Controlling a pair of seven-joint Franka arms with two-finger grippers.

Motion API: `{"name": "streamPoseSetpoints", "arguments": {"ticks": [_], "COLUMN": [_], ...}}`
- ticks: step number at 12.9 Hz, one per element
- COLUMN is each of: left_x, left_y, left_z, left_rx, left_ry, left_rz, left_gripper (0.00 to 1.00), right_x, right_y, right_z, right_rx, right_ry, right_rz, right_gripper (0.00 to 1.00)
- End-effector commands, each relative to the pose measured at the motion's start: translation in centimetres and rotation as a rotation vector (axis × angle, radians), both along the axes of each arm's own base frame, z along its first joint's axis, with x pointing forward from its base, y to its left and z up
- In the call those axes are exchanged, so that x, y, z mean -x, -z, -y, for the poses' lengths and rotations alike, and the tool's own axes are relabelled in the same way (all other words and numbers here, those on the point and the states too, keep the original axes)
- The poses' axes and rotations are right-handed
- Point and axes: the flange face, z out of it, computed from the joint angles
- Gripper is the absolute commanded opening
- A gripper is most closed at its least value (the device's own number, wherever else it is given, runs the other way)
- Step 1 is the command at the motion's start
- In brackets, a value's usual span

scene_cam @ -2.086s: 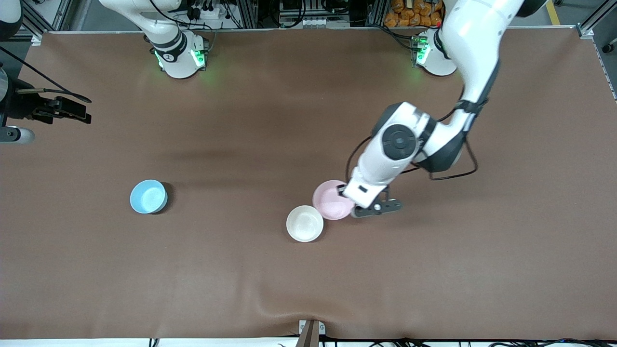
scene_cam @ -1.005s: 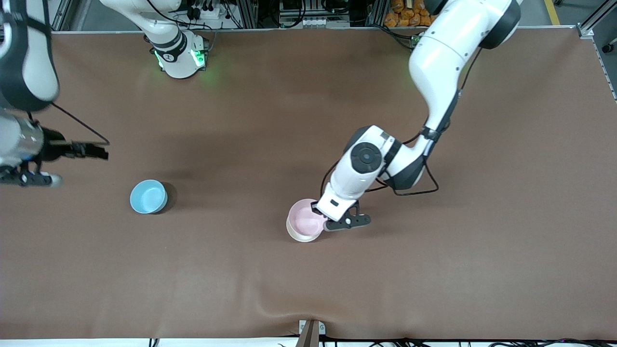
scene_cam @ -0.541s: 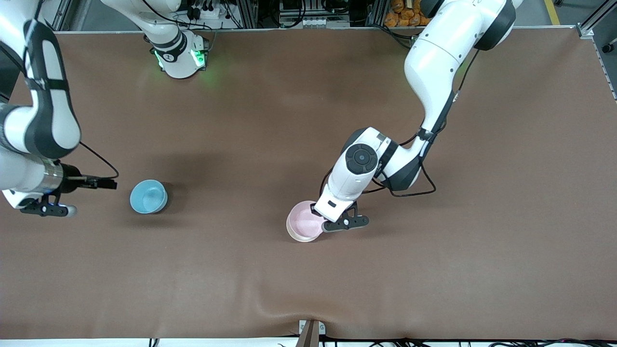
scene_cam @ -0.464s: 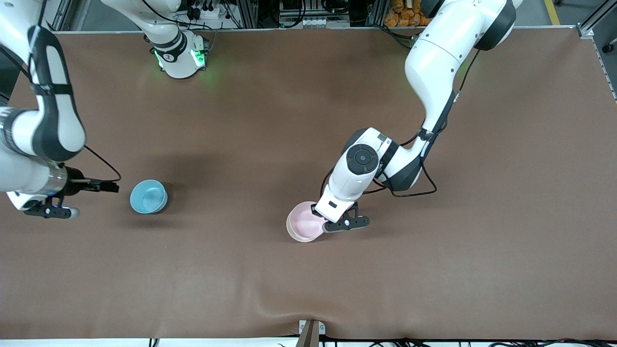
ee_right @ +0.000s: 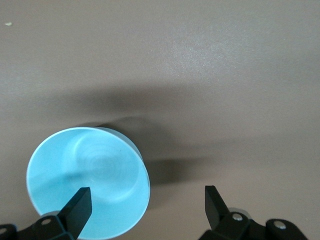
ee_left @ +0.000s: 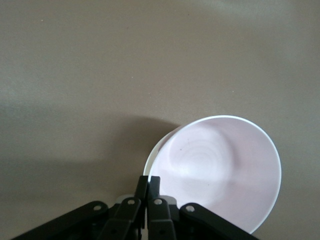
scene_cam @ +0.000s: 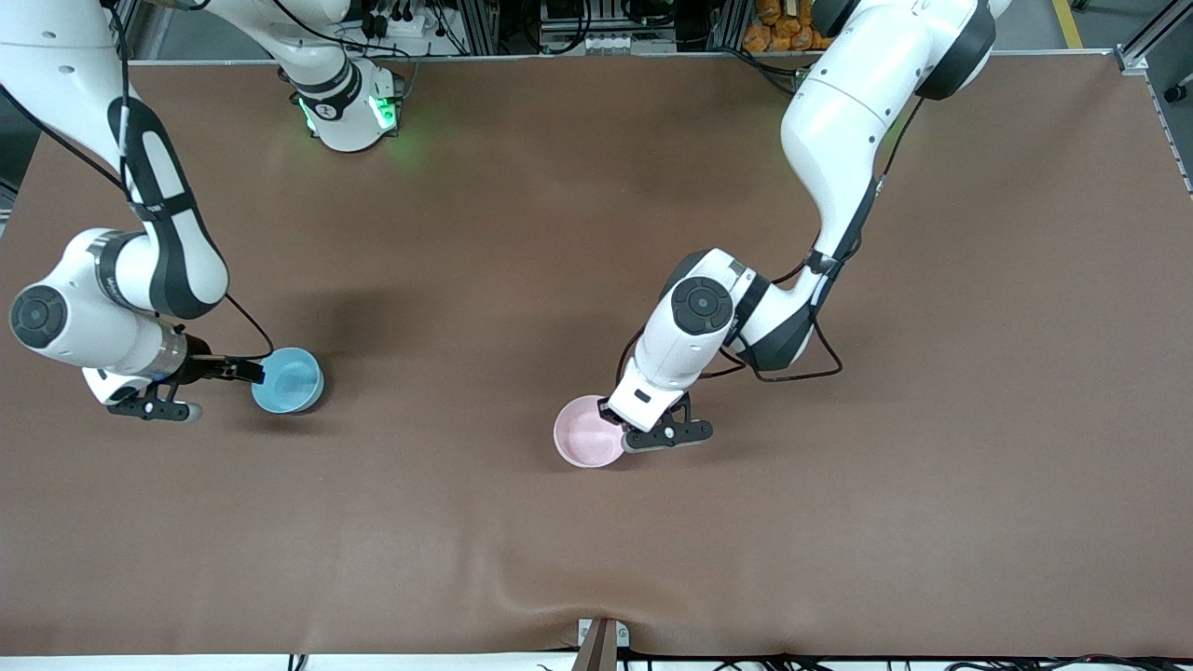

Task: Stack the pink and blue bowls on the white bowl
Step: 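Close the right gripper on the light blue bowl's rim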

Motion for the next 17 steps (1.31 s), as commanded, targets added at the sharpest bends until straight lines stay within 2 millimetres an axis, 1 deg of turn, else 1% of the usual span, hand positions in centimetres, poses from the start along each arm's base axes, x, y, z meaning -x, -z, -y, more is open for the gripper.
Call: {"name": "streamPoseSetpoints", "arguments": {"ticks": [1,3,4,5,7,8,9,13,14,15,16,17], "left_x": [-0.3,-0.3,-0.3,-0.3,-0.3,-0.3,-0.2,-0.2,-0.1,-0.1,-0.2,-0.2], "left_y": [0.5,0.6,0.9,0.9,1.1,1.1,1.2,1.5,1.5,1.3,1.2,0.9], "left_z": [0.5,0.5,0.6,0.7,0.6,0.6,0.6,0.4,0.5,0.5,0.4,0.4], "left_rx": [0.017,0.018,0.020,0.027,0.027,0.027,0.028,0.041,0.043,0.051,0.054,0.054], "left_ry": [0.004,0.002,0.002,0.000,-0.002,-0.002,-0.003,-0.018,-0.020,-0.026,-0.028,-0.023], "left_rz": [0.020,0.020,0.021,0.025,0.024,0.024,0.021,0.002,0.000,-0.004,-0.005,0.000], "left_gripper": [0.00,0.00,0.00,0.00,0.00,0.00,0.00,0.00,0.00,0.01,0.60,1.00], "right_x": [0.4,0.8,0.9,0.8,0.8,0.8,0.8,0.7,0.6,0.4,0.4,0.2], "right_y": [2.0,3.6,4.2,4.2,4.3,4.3,4.3,4.0,3.5,2.6,1.4,0.0], "right_z": [-0.1,-0.1,-0.3,-0.4,-0.4,-0.2,-0.3,-0.6,-0.6,-0.7,-0.9,-1.3], "right_rx": [-0.006,-0.010,-0.012,-0.010,-0.010,-0.010,-0.010,-0.010,-0.009,-0.008,-0.009,-0.010], "right_ry": [-0.012,-0.012,-0.016,-0.018,-0.016,-0.013,-0.014,-0.019,-0.022,-0.022,-0.027,-0.033], "right_rz": [-0.013,-0.039,-0.048,-0.039,-0.037,-0.037,-0.036,-0.036,-0.028,-0.019,-0.014,-0.009], "right_gripper": [1.00,1.00,0.94,0.78,0.25,0.06,0.00,0.00,0.00,0.00,0.00,0.00]}}
